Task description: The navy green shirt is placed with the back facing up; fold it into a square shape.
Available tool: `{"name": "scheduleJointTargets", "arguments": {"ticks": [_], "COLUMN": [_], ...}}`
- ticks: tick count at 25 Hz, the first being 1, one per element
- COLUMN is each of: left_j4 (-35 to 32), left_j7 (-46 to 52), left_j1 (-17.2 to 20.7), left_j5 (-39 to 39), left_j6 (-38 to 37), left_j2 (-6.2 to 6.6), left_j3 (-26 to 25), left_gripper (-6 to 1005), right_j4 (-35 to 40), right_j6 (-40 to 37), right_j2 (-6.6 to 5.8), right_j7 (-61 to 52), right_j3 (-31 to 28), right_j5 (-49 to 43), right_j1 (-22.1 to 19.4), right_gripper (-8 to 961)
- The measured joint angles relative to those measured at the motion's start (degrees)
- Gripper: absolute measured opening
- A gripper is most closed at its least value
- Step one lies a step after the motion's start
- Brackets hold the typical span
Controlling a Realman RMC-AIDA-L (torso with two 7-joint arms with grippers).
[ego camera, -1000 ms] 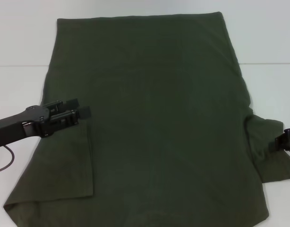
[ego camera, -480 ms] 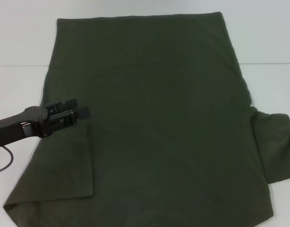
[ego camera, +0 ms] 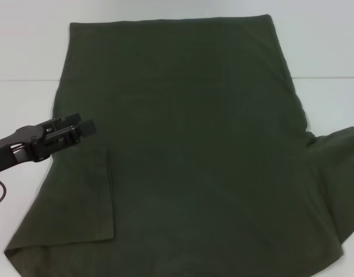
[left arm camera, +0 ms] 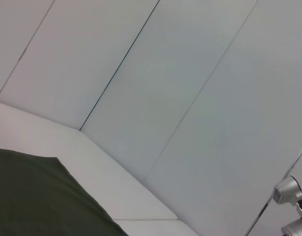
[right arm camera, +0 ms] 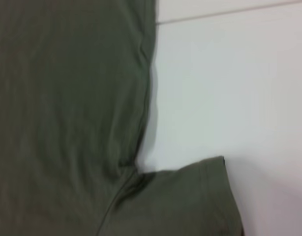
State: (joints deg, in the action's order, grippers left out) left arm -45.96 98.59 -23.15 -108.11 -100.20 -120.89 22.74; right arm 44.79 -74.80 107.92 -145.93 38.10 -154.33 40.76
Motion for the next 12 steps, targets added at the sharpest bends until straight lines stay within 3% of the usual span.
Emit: {"name": "scheduleJointTargets", "arguments": {"ticks": [7, 12], "left_j4": [0.00, 0.12], "left_j7": [0.03, 0.03], "left_j1": [0.21, 0.14], "left_j5": [0.57, 1.30], "left_j6": [-0.21, -0.04], "left_j2": [-0.09, -0.20], "left_j3": [0.00, 0.03], "left_gripper": [706, 706], "right_j4": [-0.49, -1.25], "right_j6": [-3.20, -10.66], "right_j2": [-0.68, 0.40], "right_j7": [-1.13, -1.31], "right_j3": [0.03, 0.31], "right_j5": [2.41, 3.39], "right_j1": [1.34, 4.31], "right_gripper": [71, 87]}}
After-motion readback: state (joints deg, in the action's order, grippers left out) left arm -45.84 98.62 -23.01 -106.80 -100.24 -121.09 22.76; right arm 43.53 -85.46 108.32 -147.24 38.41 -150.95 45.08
